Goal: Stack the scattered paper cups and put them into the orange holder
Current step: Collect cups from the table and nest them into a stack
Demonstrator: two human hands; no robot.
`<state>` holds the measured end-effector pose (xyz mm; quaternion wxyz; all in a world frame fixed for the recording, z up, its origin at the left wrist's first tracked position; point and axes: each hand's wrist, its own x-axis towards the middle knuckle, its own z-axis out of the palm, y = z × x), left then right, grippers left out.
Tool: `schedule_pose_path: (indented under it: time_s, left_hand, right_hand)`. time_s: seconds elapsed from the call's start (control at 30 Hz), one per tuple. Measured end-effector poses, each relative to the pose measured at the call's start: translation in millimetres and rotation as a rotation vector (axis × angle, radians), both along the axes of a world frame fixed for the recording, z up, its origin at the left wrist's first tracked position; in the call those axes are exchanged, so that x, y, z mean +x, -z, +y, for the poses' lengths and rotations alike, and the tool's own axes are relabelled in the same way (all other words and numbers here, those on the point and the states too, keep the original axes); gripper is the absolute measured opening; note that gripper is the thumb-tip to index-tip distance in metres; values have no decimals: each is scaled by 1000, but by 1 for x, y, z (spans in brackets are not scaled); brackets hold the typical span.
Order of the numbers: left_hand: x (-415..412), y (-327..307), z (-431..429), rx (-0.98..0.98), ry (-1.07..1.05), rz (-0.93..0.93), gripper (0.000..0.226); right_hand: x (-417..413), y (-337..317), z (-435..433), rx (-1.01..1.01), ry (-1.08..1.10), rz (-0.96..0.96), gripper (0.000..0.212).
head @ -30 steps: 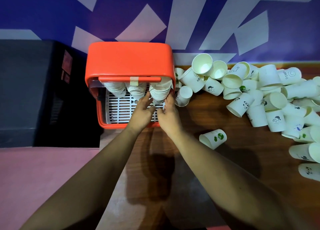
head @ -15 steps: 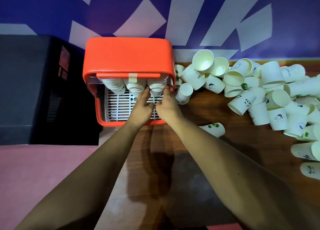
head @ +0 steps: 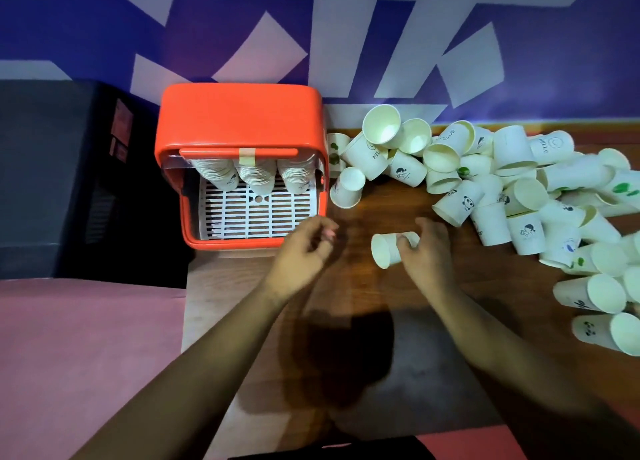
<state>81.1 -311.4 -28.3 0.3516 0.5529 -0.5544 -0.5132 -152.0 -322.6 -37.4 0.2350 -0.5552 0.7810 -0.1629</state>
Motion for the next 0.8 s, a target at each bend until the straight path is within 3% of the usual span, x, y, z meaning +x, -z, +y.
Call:
schedule_pose_path:
  time_s: [0.13,0.23,0.33,0.4,0.63,0.73,0.8]
  left_hand:
    - [-52,17,11,8,141,-149,22]
    - [-75,37,17,156,209,-348,66]
    - [-88,57,28,286,179,-365,91]
    - [-96,65,36,283,123,-335,84]
    - [-134,44,46,193,-251,-82,20]
    - [-148,36,39,132,-284,-41,10]
    - [-157,35,33,88,-262,-36,17]
  right_hand:
    - [-23,20,1,219,27,-64,57]
    - [-24,26,4,266,-14,-194,54]
    - [-29,34,10,345,-12,-297,42]
    - [-35,40,18,406,84,-475,34]
    - [-63,28,30,538,294,-932,18]
    - [-84,22,27,553,162,-834,22]
    - [-104,19,15,376,-21,-516,19]
